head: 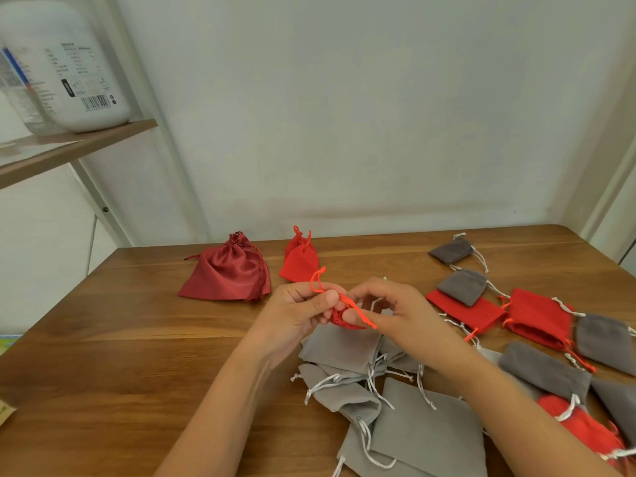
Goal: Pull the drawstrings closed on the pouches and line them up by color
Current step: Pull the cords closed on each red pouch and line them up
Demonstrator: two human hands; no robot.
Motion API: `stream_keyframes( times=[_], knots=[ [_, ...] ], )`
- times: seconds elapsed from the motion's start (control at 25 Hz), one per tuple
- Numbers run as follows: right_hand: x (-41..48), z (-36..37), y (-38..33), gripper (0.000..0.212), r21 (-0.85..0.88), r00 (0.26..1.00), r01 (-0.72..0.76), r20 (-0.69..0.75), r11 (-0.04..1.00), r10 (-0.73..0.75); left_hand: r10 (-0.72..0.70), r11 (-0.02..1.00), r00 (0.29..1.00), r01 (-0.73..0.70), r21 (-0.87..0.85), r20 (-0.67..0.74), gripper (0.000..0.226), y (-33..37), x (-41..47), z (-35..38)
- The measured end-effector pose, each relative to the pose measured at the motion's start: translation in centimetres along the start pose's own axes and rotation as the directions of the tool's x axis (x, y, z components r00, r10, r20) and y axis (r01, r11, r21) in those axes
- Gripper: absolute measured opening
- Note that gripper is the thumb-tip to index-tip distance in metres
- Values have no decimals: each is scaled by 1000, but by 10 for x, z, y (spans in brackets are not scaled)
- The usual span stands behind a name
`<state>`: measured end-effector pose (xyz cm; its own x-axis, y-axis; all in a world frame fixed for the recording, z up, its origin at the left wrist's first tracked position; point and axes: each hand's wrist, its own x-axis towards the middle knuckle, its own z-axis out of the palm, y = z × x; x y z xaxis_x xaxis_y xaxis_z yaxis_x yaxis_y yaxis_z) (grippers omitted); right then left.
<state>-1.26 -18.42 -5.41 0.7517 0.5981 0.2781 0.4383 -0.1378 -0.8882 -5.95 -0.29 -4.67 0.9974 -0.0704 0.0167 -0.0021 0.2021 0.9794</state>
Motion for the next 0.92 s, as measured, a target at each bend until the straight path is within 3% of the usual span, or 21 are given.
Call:
stream_keyframes(
  times=[0.12, 0.24, 0.44, 0.68, 0.84, 0.92],
  knots=[
    [3, 1, 2, 6, 15, 999, 50, -11, 999, -50, -9, 999, 996, 12, -32, 94, 12, 1, -1, -4],
    [3, -3, 2, 9, 143, 998, 68, -25, 987, -65, -12, 999, 985, 17, -27, 171, 26, 0, -1, -9],
    [2, -6, 2, 11, 254, 998, 26, 55, 967, -42, 7, 1000, 986, -2, -30, 166, 35, -2, 1, -10],
    [4, -6, 4, 13, 148, 994, -25, 108, 989, 9, 21, 1000, 980, -24, 13, 198, 31, -3, 0, -8],
    [2, -4, 2, 4, 166, 993, -32, 119, 986, 12, 49, 980, 990, -73, 186, 133, 10, -1, 0, -8],
    [2, -3, 3, 7, 131, 994, -35, 107, 991, 21, 85, 962, 992, -107, 251, 96, 12, 0, 0, -5]
  ],
)
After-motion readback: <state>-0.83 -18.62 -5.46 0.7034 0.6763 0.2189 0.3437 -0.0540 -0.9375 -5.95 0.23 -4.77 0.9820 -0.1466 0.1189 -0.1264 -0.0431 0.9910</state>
